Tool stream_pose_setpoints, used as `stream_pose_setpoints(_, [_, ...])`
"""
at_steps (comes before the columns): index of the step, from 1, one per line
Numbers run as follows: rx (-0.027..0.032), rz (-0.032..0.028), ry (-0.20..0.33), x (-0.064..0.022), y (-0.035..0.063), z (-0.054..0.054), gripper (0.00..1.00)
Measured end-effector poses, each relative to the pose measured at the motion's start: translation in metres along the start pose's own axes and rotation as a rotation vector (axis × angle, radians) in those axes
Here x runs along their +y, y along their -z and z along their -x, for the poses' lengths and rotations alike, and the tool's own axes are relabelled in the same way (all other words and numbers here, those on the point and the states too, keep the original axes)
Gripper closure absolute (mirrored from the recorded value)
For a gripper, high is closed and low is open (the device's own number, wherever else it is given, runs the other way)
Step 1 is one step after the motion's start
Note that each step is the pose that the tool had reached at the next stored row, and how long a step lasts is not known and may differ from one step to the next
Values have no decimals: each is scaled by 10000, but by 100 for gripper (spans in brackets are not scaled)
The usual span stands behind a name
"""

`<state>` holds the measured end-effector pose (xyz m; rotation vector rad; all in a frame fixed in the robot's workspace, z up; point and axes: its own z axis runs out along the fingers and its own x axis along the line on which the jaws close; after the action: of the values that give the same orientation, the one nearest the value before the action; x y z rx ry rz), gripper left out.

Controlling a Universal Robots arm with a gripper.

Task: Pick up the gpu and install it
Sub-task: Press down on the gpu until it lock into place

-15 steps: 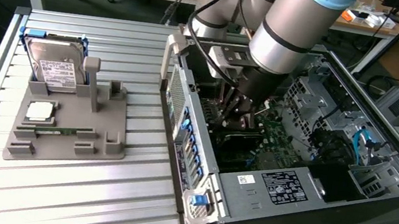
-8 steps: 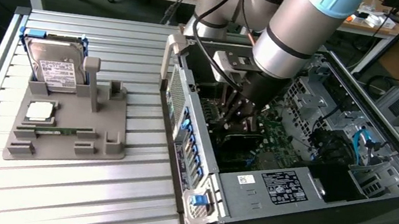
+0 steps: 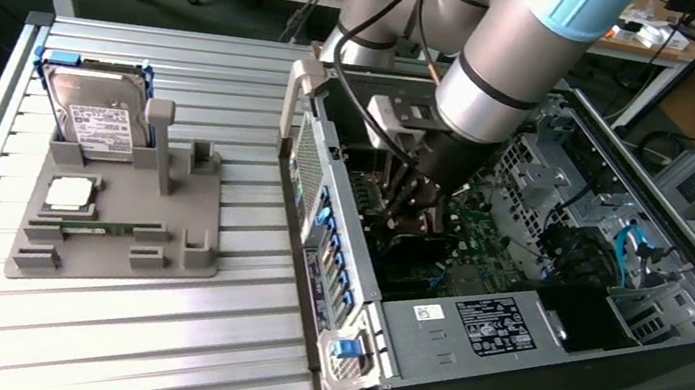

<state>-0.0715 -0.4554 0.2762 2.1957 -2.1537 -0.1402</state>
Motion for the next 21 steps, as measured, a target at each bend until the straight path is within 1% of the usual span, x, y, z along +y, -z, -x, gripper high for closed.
stream_pose_setpoints(10, [3,1,14,-4,-43,-1,90])
stream_pose_setpoints(21, [4,1,18,-6,-62,-1,90])
